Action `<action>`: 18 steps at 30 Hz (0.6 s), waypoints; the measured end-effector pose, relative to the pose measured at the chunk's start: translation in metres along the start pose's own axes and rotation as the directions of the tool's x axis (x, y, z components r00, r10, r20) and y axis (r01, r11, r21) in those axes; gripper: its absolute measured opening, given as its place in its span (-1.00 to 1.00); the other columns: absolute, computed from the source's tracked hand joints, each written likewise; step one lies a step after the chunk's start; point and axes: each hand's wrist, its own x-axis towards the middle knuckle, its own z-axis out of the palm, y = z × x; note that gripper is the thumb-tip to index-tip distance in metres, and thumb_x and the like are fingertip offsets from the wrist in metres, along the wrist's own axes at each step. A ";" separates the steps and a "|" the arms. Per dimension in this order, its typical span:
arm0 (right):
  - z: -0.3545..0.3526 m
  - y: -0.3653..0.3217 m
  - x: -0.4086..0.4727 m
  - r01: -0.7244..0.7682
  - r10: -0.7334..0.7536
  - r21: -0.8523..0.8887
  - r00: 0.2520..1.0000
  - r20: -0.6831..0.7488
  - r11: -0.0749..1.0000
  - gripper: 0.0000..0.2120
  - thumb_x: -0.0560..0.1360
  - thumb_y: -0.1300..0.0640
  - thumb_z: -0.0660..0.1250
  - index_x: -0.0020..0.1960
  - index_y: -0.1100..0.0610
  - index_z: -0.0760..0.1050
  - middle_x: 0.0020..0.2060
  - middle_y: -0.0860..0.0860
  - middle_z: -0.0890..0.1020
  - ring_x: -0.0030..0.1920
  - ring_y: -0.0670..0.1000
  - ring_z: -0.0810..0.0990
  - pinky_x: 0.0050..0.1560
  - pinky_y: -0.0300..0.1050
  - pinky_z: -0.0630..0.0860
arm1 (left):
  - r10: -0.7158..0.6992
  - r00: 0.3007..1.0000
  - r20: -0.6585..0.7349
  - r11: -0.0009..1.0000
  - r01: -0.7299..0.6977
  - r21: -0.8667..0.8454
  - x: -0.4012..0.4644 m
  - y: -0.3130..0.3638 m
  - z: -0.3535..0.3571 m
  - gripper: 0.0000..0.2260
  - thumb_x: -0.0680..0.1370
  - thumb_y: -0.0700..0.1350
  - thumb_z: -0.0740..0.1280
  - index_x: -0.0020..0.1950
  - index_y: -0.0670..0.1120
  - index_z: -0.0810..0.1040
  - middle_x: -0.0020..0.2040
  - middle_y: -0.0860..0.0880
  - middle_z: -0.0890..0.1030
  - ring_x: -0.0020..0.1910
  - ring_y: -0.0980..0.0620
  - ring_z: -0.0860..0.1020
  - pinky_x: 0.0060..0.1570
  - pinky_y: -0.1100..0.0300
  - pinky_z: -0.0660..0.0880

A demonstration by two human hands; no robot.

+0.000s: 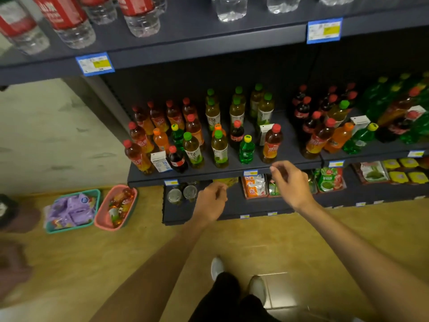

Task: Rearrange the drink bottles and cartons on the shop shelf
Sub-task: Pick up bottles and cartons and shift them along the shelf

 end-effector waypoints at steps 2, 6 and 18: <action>0.009 0.001 0.002 -0.010 0.010 0.010 1.000 0.000 1.000 -0.80 0.56 0.05 0.28 0.06 0.16 0.55 -0.25 -0.03 0.60 -0.28 -0.10 0.53 -0.22 -0.29 0.37 | -0.029 0.999 -0.014 1.000 0.029 0.004 0.005 -0.003 -0.007 -0.83 0.64 -0.08 0.17 0.11 -0.07 0.52 -0.24 0.02 0.57 -0.31 0.02 0.52 -0.25 0.02 0.52; 0.030 -0.002 0.012 -0.019 0.019 0.000 0.999 0.045 1.000 -0.81 0.55 0.03 0.28 0.05 0.13 0.55 -0.28 0.01 0.62 -0.28 0.00 0.57 -0.19 -0.10 0.50 | -0.085 0.994 -0.068 0.996 0.085 0.003 0.019 -0.024 -0.026 -0.85 0.63 -0.12 0.19 0.10 -0.08 0.53 -0.22 0.00 0.57 -0.31 0.07 0.50 -0.24 0.08 0.49; 0.112 -0.076 0.082 0.060 -0.055 -0.055 0.994 0.094 0.997 -0.82 0.54 0.04 0.29 0.03 0.12 0.55 -0.41 0.10 0.58 -0.36 0.10 0.55 -0.30 0.01 0.47 | -0.092 0.978 -0.190 0.956 0.140 0.259 0.097 -0.098 -0.154 -0.87 0.56 -0.18 0.23 0.05 -0.11 0.54 0.10 -0.13 0.52 0.02 -0.16 0.53 -0.04 0.04 0.47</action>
